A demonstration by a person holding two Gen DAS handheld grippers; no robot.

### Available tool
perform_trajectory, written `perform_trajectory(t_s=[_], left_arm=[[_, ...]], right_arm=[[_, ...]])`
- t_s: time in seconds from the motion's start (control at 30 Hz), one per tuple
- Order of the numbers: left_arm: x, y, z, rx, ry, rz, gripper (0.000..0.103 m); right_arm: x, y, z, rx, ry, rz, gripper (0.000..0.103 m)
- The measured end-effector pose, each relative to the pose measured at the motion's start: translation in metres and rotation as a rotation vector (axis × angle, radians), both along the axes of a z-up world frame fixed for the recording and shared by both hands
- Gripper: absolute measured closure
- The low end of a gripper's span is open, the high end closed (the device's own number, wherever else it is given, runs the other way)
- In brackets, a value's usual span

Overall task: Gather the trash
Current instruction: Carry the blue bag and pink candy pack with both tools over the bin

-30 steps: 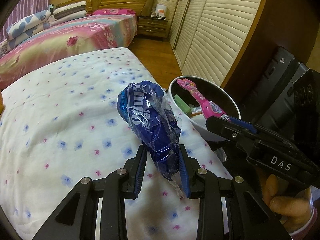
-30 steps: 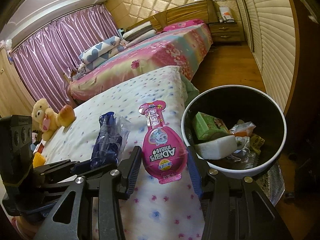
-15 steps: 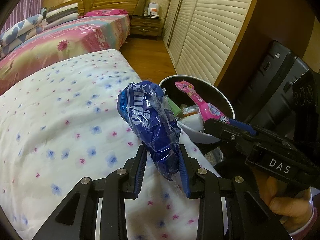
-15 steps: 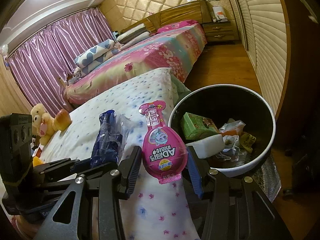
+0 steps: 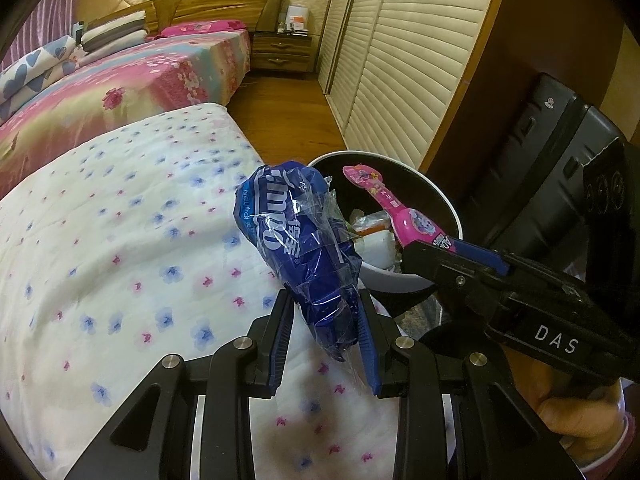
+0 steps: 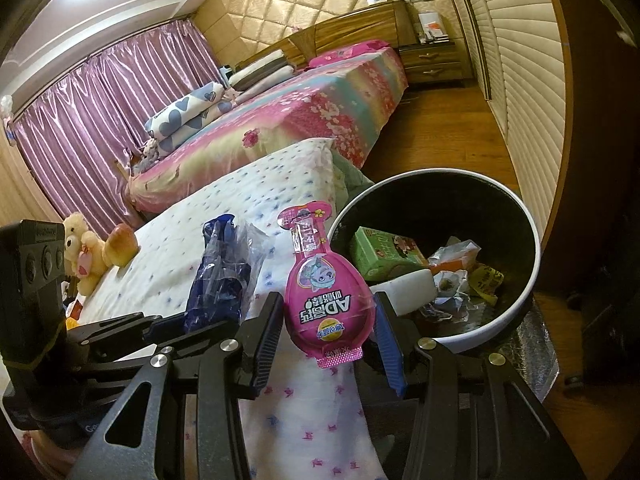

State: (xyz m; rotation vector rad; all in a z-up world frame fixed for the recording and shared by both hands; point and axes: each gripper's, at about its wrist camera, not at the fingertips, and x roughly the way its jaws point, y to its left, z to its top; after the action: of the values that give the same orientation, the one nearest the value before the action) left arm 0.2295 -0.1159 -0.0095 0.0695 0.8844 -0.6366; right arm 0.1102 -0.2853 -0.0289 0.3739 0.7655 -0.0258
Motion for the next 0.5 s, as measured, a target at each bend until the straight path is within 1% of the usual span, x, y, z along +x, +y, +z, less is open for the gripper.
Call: perform_trajectory(t_s=[0.5], left_arm=[[0.002, -0.015, 0.002, 0.010, -0.005, -0.028, 0.073]], right_arm=[[-0.004, -0.009, -0.001, 0.006, 0.000, -0.027, 0.057]])
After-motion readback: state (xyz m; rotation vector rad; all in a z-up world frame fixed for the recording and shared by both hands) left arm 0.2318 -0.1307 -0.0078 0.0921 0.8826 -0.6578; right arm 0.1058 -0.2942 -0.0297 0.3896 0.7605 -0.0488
